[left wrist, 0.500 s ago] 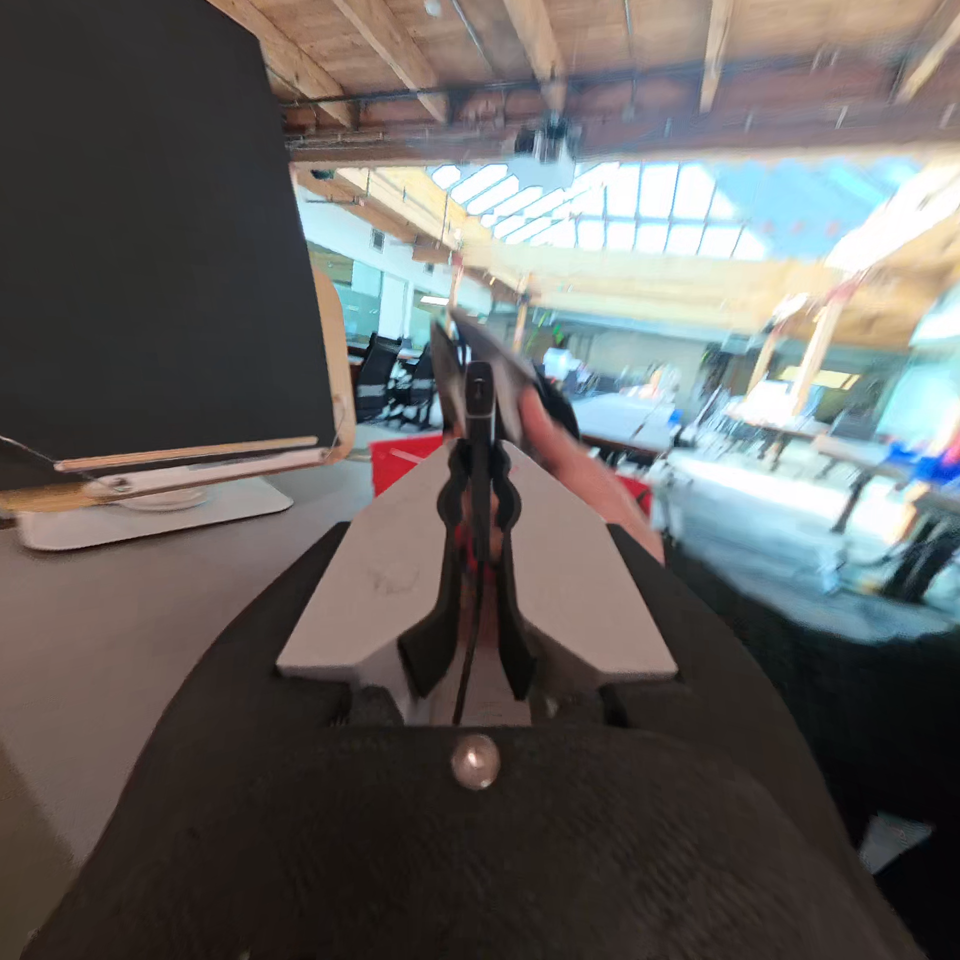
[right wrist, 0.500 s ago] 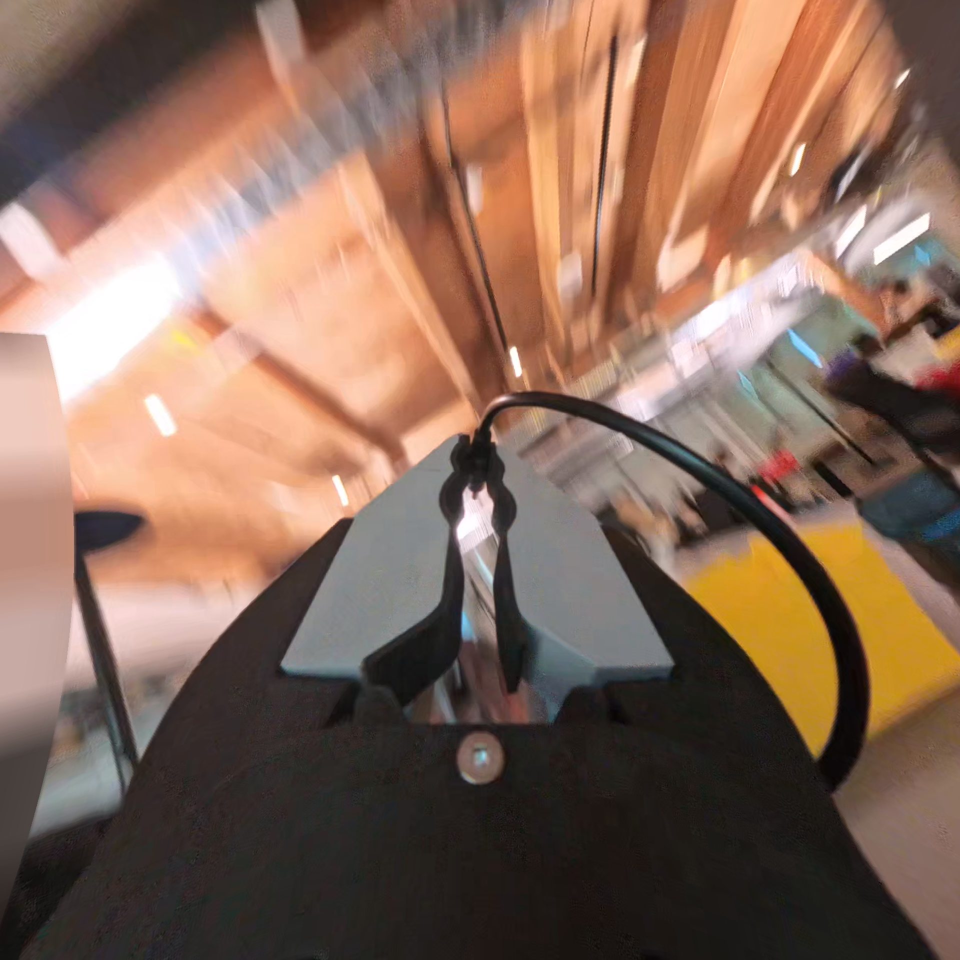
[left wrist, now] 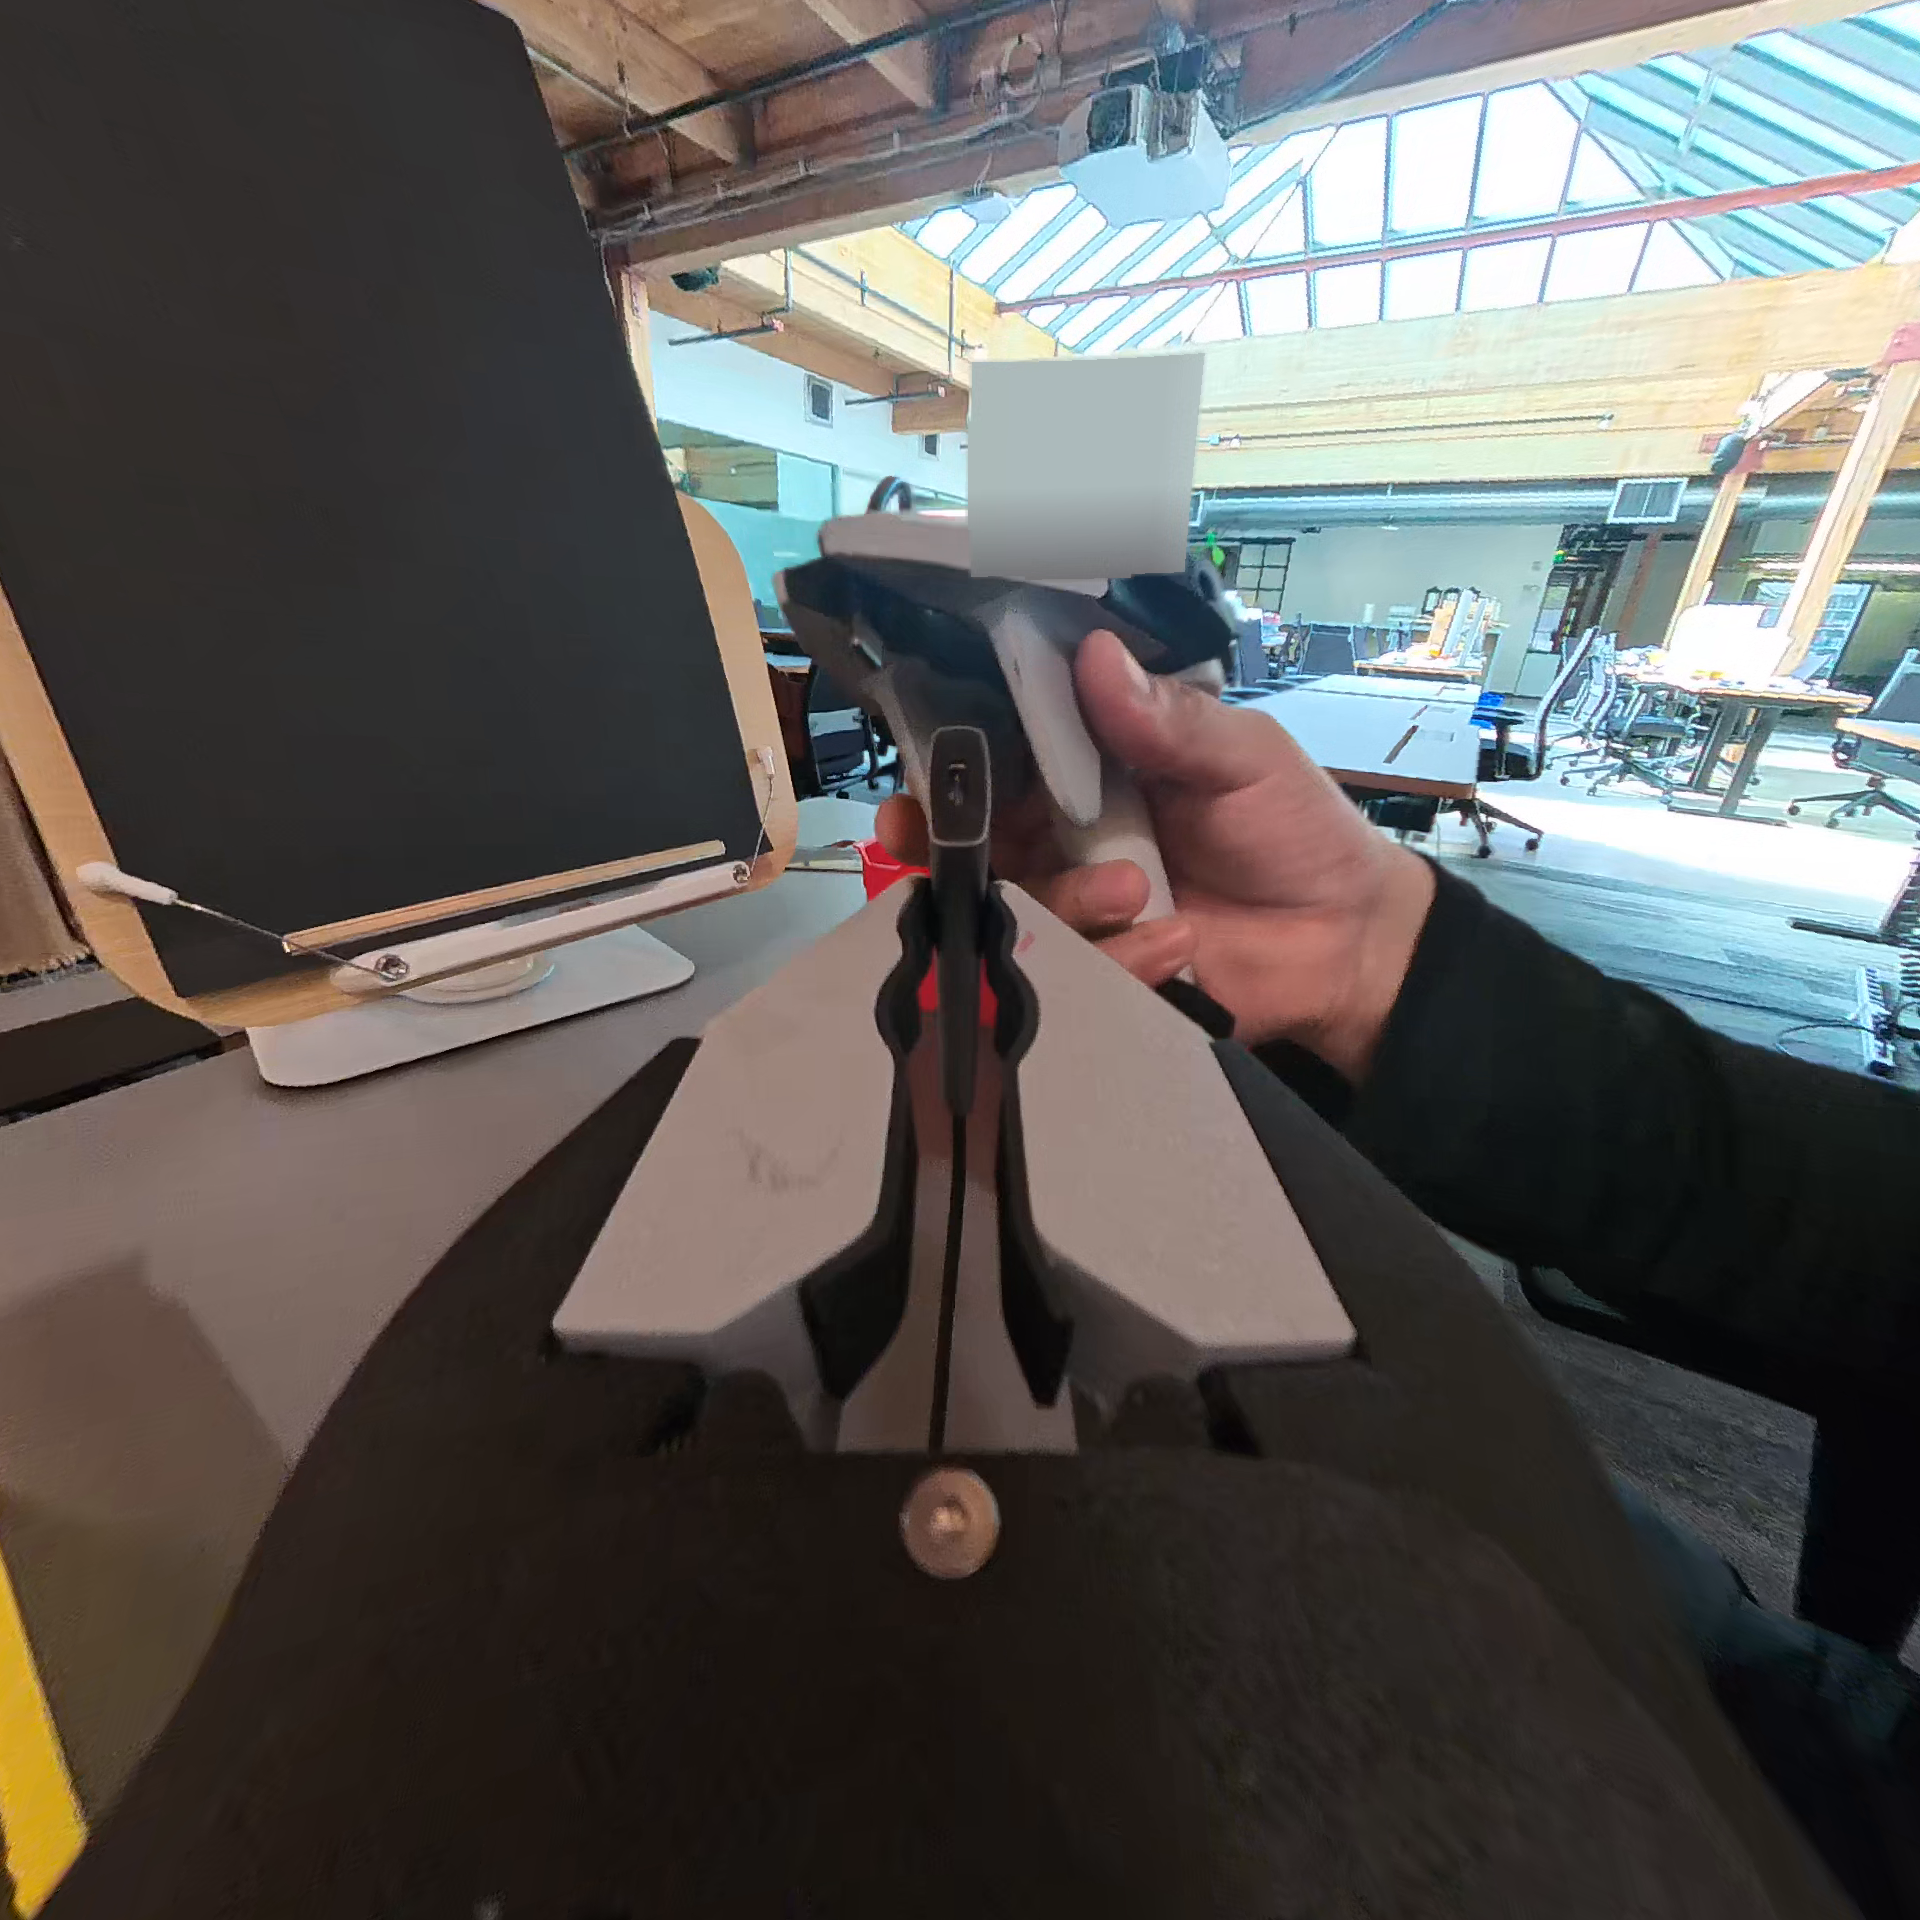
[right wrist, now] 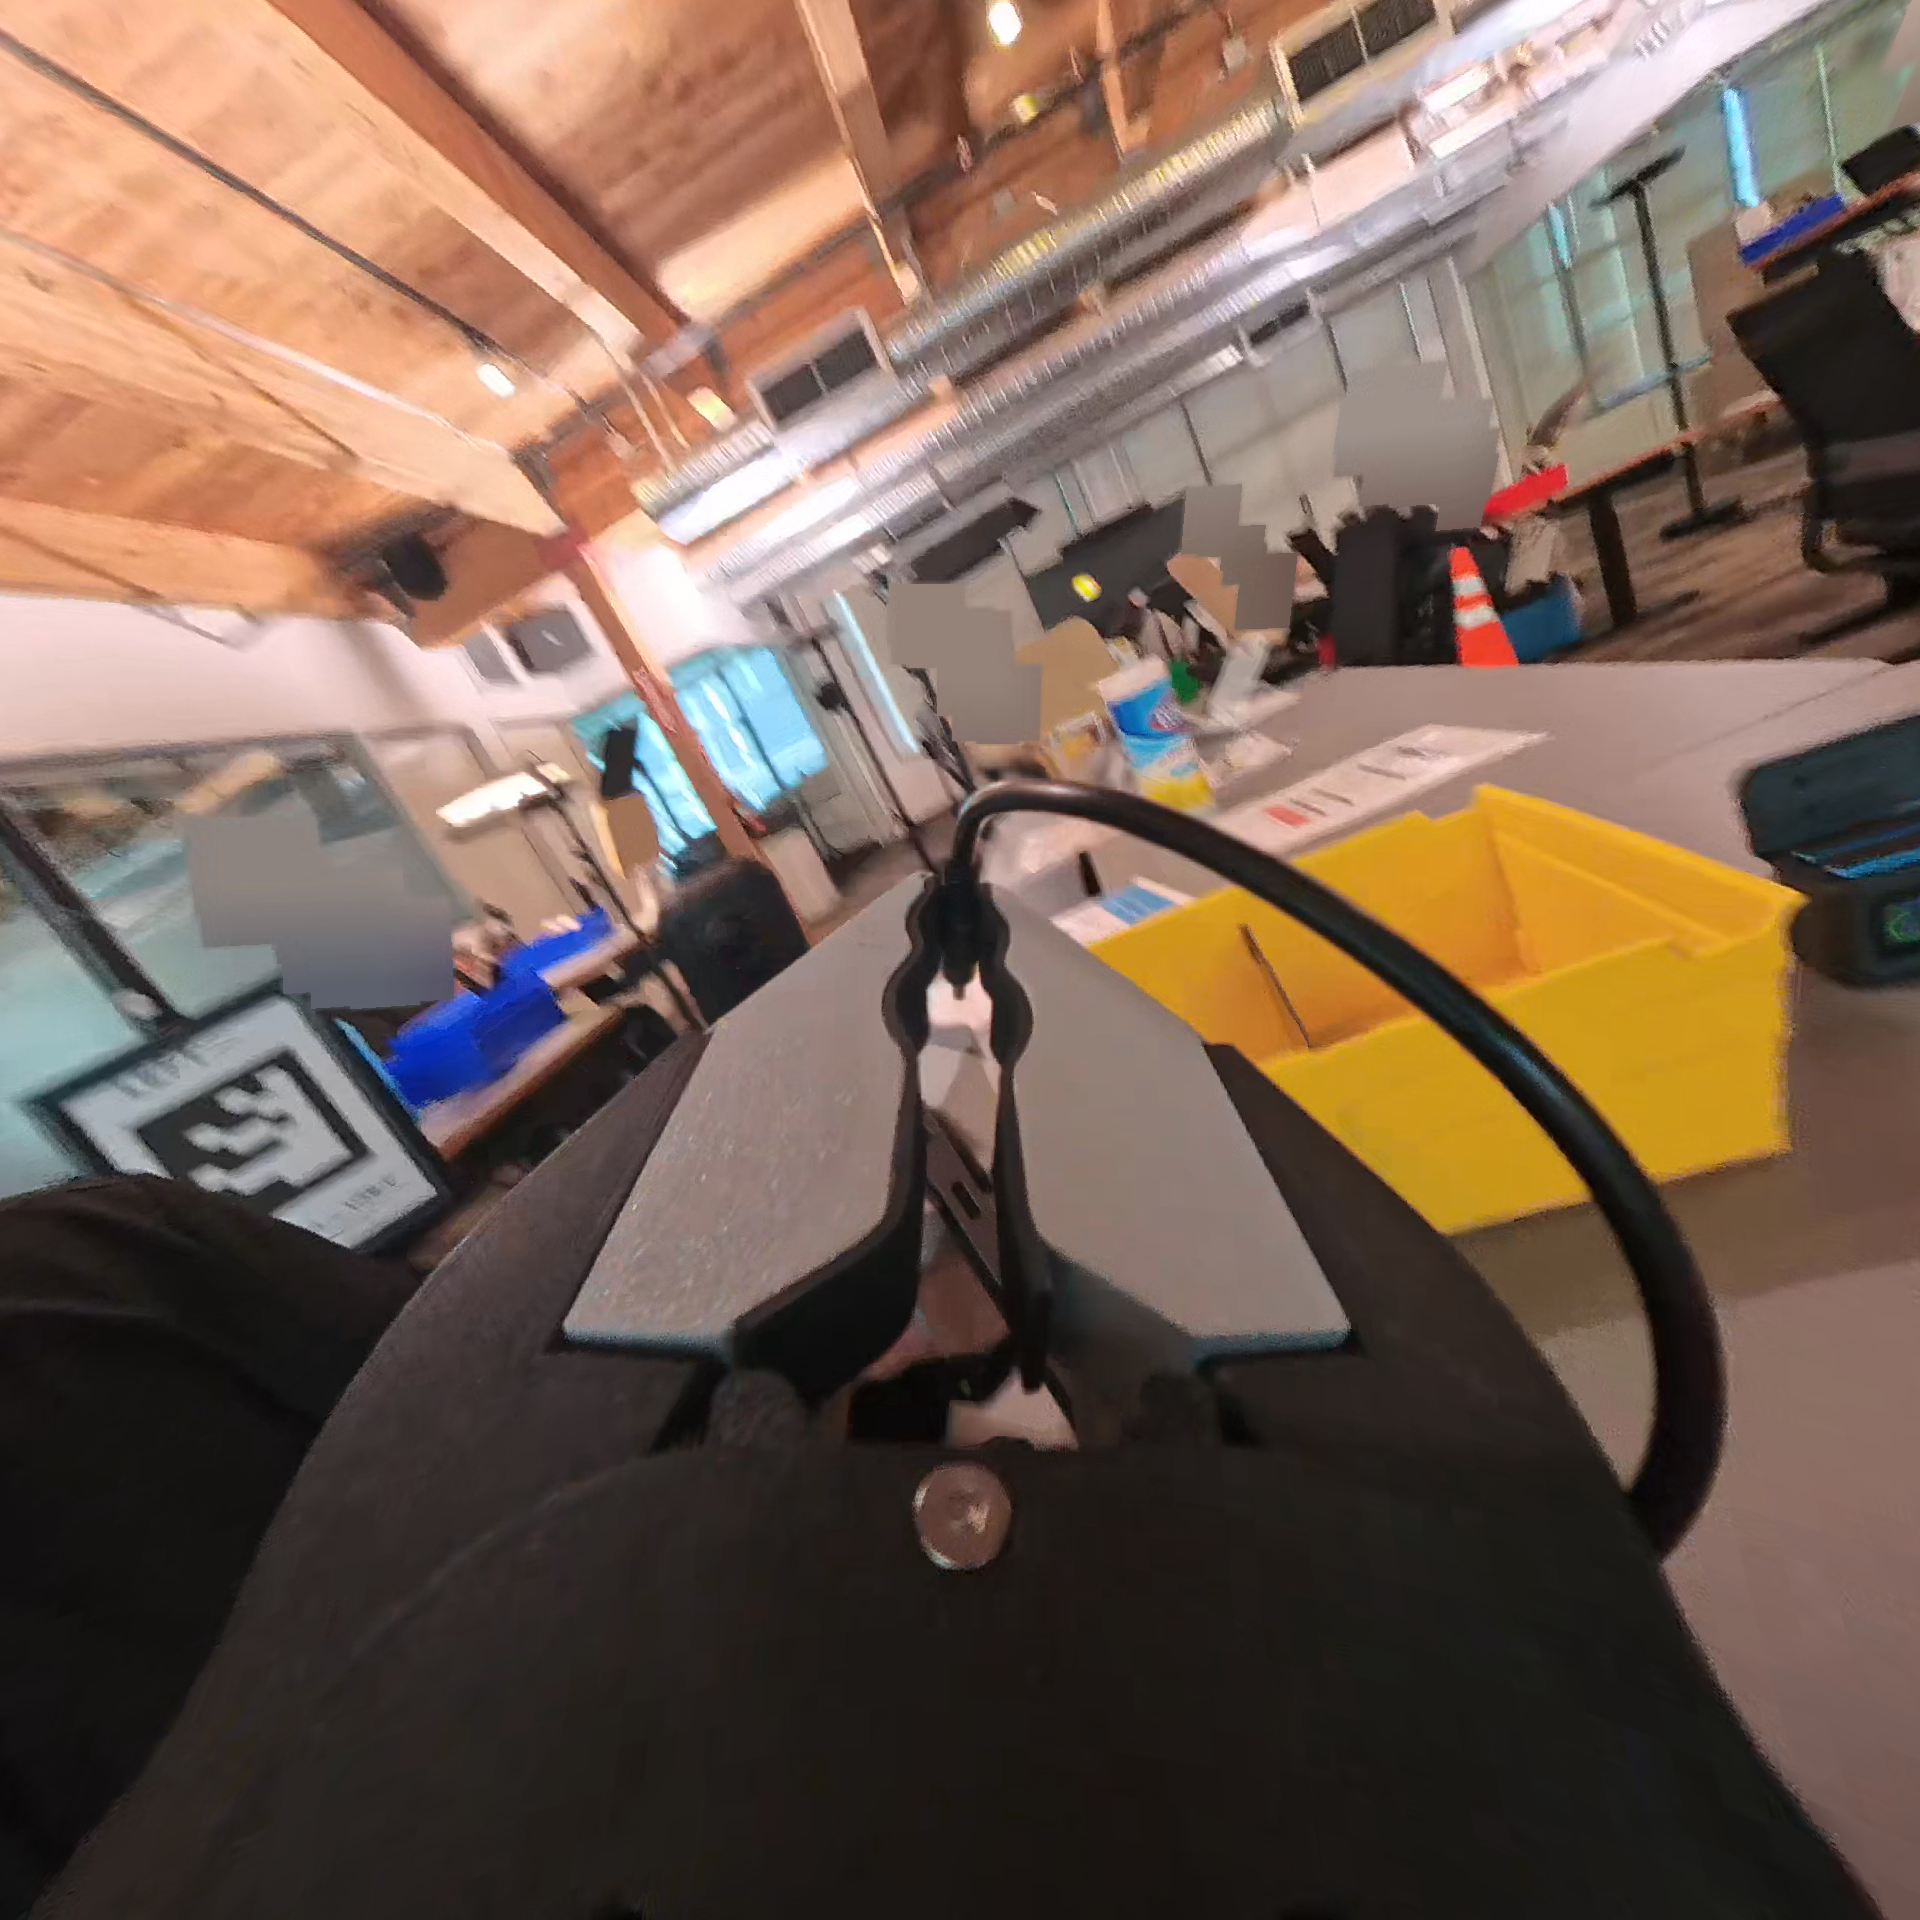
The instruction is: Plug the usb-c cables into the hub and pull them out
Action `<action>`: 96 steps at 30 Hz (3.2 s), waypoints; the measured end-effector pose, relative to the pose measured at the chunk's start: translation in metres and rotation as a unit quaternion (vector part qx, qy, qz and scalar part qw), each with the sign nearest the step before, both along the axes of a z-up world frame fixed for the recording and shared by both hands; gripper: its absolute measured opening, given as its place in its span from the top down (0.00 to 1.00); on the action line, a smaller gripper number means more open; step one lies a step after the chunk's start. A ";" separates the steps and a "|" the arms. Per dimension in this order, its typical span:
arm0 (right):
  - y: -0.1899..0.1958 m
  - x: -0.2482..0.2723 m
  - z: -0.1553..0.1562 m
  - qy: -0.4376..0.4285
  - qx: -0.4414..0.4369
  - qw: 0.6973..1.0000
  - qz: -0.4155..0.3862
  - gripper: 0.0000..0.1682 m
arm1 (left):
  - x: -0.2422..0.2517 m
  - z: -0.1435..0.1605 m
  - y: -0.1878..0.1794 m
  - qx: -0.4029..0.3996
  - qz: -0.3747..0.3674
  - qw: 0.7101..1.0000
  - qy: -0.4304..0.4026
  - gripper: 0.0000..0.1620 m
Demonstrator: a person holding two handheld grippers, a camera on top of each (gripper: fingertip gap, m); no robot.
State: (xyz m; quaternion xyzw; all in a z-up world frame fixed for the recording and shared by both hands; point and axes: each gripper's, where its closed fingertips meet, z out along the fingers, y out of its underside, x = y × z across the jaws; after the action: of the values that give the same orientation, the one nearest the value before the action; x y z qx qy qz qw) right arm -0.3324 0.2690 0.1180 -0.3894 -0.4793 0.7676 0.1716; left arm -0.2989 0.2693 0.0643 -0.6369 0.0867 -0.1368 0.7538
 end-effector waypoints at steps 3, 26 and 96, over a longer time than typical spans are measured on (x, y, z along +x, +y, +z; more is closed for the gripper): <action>-0.006 0.007 -0.006 -0.030 0.101 0.994 -0.022 0.99 | -0.001 -0.001 0.000 -0.010 -0.002 1.000 0.003 0.96; 0.198 0.292 -0.158 -0.626 0.352 0.695 -0.029 0.78 | 0.115 0.180 0.078 0.042 -0.101 0.972 0.207 0.96; 0.083 0.171 -0.182 -0.465 0.427 0.708 -0.317 0.87 | -0.137 -0.033 -0.111 -0.207 0.396 0.883 0.143 0.98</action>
State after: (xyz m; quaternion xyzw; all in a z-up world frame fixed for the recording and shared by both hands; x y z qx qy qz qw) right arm -0.1613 0.3521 -0.0641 -0.7113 -0.6233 0.1035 0.3079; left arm -0.4355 0.1585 0.0315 -0.7725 -0.0962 0.2513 0.5752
